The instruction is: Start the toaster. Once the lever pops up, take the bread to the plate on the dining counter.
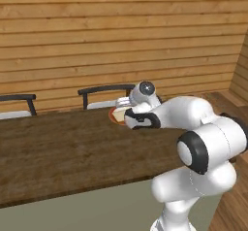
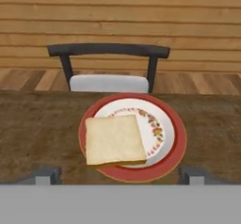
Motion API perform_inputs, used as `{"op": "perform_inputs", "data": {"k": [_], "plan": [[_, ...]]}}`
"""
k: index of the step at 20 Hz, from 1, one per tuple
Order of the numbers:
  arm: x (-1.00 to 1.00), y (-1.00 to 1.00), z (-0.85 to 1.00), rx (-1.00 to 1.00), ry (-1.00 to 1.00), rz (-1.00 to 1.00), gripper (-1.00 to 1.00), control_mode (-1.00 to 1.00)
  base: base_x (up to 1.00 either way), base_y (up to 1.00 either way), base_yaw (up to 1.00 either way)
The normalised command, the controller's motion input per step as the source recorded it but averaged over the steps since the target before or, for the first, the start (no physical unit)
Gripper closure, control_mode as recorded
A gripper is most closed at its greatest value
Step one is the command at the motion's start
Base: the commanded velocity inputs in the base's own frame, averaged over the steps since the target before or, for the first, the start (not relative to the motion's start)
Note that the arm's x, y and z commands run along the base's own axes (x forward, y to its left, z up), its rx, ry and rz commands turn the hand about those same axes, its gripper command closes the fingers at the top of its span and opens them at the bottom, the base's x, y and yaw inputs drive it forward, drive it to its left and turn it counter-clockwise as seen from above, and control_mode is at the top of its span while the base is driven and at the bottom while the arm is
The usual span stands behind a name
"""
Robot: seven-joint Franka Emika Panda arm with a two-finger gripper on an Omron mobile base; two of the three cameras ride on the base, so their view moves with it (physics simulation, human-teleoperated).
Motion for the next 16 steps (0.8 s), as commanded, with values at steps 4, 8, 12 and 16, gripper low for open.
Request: {"op": "perform_inputs", "data": {"k": [4, 8, 12, 16], "plan": [[-1.0, 0.0, 0.95, 0.24, -0.03, 0.0, -1.0, -1.0, 0.0, 0.0, 0.0], [-1.0, 0.0, 0.88, 0.2, -0.06, -0.02, -1.0, -1.0, 0.0, 0.0, 0.0], [-1.0, 0.0, 0.81, 0.18, -0.06, -0.01, -1.0, -1.0, 0.0, 0.0, 0.0], [-1.0, 0.03, 0.68, 0.11, -0.09, -0.01, -1.0, -1.0, 0.0, 0.0, 0.0]]}}
